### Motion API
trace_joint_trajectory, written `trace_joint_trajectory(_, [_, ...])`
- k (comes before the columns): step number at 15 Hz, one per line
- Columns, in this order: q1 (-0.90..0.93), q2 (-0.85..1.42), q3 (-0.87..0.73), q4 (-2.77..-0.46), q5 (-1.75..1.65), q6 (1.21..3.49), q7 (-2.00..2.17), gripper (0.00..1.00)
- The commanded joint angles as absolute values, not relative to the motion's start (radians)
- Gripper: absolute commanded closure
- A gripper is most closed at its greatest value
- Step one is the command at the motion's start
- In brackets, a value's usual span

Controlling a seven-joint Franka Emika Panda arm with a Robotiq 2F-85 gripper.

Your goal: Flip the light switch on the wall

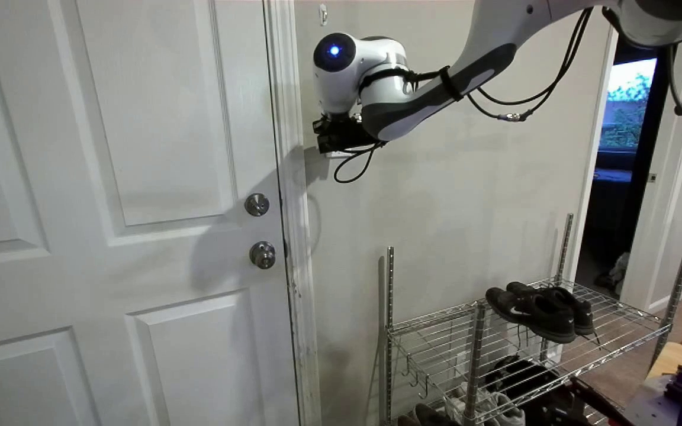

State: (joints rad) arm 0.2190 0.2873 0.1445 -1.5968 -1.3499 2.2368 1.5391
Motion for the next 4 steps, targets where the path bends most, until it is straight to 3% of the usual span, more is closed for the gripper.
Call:
trace_joint_trajectory(1, [0.225, 0.258, 0.158, -1.644, -1.270, 2.230, 1.505, 0.99])
trace_joint_trajectory(4, [0.237, 0.252, 0.164, -1.664, -1.244, 2.226, 1.516, 1.00])
